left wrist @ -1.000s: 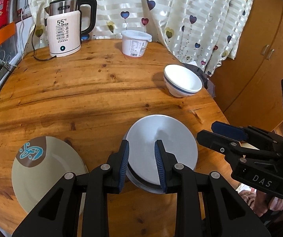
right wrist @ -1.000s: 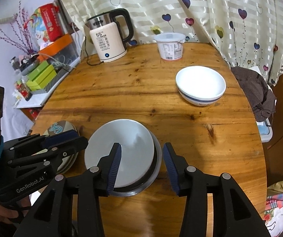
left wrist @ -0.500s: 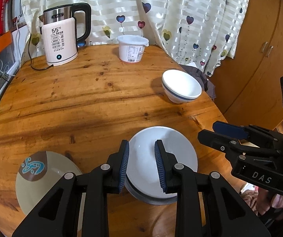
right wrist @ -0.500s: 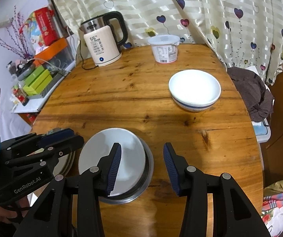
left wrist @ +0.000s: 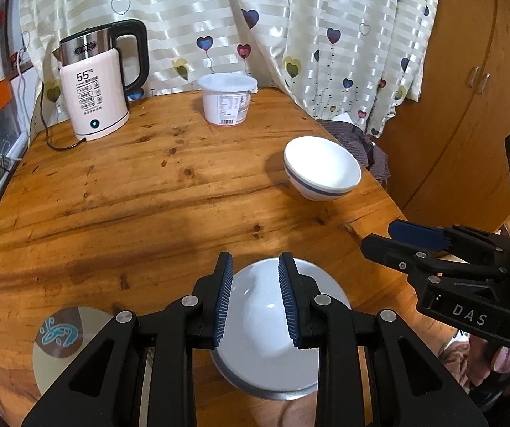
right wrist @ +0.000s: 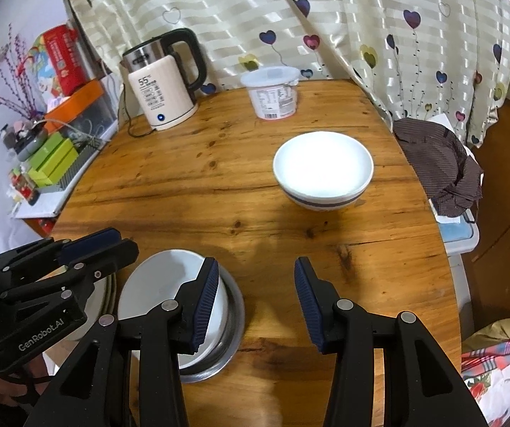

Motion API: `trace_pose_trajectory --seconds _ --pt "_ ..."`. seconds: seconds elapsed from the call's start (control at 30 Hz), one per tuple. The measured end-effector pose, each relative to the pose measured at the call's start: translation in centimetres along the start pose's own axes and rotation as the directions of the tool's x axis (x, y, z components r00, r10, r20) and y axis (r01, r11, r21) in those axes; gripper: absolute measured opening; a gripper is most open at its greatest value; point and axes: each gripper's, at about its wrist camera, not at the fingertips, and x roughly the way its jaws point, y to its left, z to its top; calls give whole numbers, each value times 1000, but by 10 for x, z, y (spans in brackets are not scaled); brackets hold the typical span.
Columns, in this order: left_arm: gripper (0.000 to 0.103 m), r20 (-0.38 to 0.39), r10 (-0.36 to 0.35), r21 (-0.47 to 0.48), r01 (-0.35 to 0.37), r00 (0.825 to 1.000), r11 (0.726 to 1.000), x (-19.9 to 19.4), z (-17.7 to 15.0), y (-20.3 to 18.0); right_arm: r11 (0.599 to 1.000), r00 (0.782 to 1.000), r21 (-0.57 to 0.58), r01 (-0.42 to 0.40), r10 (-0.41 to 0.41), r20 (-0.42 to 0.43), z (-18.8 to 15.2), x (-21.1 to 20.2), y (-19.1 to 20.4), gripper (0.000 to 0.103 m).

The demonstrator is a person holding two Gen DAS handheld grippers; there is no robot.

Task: Organize plates and bowls
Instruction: 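Move the left tool to the remaining white striped bowl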

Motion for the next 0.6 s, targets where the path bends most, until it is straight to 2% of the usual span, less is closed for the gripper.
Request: trace_pose_trajectory --seconds 0.6 --pt "28 -26 -9 33 10 1000 999 22 17 -7 999 1000 33 15 -14 -15 13 16 -16 44"
